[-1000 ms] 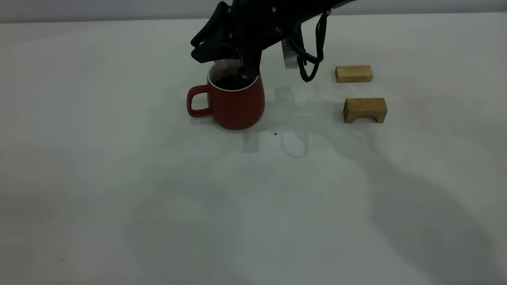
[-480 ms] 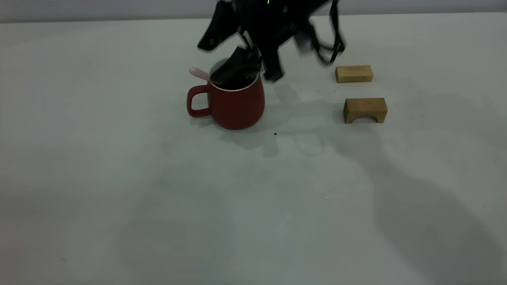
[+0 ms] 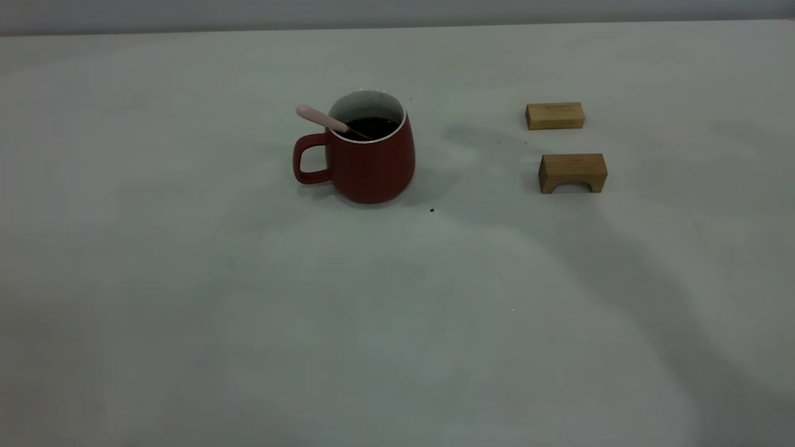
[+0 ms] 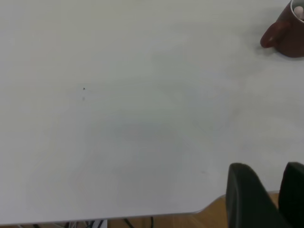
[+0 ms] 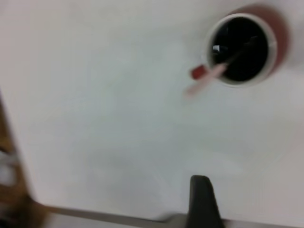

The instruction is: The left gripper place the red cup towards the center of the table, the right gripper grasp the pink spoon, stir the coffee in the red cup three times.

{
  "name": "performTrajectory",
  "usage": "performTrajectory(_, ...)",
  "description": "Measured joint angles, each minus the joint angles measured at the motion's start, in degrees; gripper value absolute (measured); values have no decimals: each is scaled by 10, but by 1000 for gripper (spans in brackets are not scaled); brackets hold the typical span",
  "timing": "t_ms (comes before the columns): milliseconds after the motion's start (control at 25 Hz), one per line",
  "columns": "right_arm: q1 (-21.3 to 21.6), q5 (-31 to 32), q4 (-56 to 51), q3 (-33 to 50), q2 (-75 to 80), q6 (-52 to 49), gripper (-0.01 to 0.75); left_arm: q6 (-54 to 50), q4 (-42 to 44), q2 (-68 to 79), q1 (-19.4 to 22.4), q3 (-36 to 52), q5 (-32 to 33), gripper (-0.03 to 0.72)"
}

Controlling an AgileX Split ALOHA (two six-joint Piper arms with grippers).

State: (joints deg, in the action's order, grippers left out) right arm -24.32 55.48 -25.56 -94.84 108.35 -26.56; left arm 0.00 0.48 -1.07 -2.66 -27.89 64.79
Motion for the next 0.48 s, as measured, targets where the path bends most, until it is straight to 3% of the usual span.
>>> performTrajectory(160,2,129,73,0,-82,84,576,0,0,0,0,0,0,244)
performTrajectory(320,2,148,130,13,-139,166,578,0,0,0,0,0,0,244)
performTrajectory(480,2,149,147,79,-229,233,578,0,0,0,0,0,0,244)
